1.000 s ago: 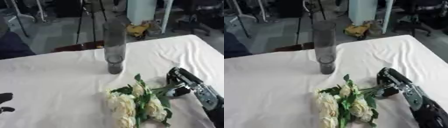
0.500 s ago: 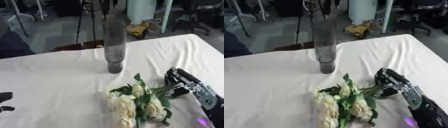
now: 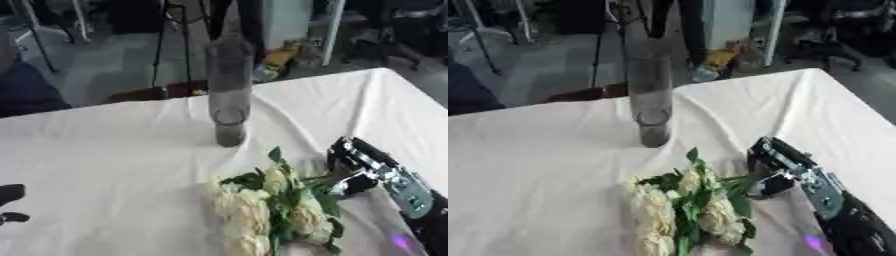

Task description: Arrange flowers into the vase.

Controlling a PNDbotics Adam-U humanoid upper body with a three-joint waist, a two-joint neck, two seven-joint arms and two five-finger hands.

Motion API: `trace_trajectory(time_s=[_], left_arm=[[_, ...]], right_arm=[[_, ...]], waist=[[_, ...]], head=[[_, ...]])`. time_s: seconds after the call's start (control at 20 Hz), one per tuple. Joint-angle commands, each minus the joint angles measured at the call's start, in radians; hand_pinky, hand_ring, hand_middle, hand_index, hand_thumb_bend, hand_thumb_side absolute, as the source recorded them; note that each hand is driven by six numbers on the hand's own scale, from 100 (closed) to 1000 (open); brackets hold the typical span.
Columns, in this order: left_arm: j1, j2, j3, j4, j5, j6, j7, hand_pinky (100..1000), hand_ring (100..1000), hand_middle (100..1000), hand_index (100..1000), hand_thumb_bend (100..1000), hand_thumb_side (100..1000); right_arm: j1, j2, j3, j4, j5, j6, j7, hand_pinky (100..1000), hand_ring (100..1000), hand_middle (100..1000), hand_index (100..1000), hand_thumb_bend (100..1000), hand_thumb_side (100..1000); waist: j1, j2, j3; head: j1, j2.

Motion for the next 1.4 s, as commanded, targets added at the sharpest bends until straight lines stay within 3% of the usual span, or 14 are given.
trace_trajectory(time_s=[0.05,0.15,0.35,0.5,0.6,0.75,0.85,1.4], left_arm=[[-0.009,0.010,0.002,-0.020,0.002,-0.002,0.000,533,760,676,660,375,1000],[-0.010,0.010,0.002,-0.020,0.002,-0.002,0.000,533,760,676,660,375,1000],[-0.009,0.010,0.003,-0.020,0.002,-0.002,0.000,533,760,675,660,375,1000],[-0.010,0.010,0.003,-0.020,0.002,-0.002,0.001,533,760,675,660,375,1000],[-0.010,0.010,0.003,-0.020,0.002,-0.002,0.001,533,760,675,660,375,1000],[-0.010,0.010,0.003,-0.020,0.002,-0.002,0.001,533,760,675,660,375,1000],[-0.011,0.010,0.003,-0.020,0.002,-0.002,0.001,533,760,674,660,374,1000],[-0.012,0.011,0.003,-0.021,0.001,-0.002,0.002,533,759,674,659,369,1000]], right_arm=[[0.002,-0.007,0.004,-0.001,-0.024,0.027,0.008,100,153,100,367,938,321],[0.002,-0.009,0.004,-0.003,-0.033,0.035,0.014,100,136,100,367,932,357],[0.001,-0.013,-0.006,-0.012,-0.041,0.040,0.000,100,100,100,305,928,600],[0.001,-0.016,-0.010,-0.015,-0.034,0.039,-0.014,100,100,100,266,924,633],[0.001,-0.018,-0.012,-0.019,-0.025,0.031,-0.025,100,100,100,188,876,774],[0.003,-0.019,-0.012,-0.023,-0.001,0.015,-0.041,100,100,100,175,867,804],[0.002,-0.020,-0.013,-0.022,0.011,0.007,-0.054,100,100,100,155,843,872],[-0.001,-0.025,-0.019,-0.031,0.036,-0.010,-0.091,100,100,100,130,819,946]], waist=[[0.003,-0.006,0.001],[0.002,-0.006,0.001],[0.001,-0.006,0.001],[0.000,-0.006,0.001],[0.000,-0.006,0.001],[0.000,-0.007,0.002],[0.000,-0.007,0.002],[-0.001,-0.012,0.002]], head=[[0.000,0.006],[0.001,0.006],[0.002,0.007],[0.002,0.007],[0.003,0.007],[0.003,0.006],[0.004,0.006],[0.005,0.003]])
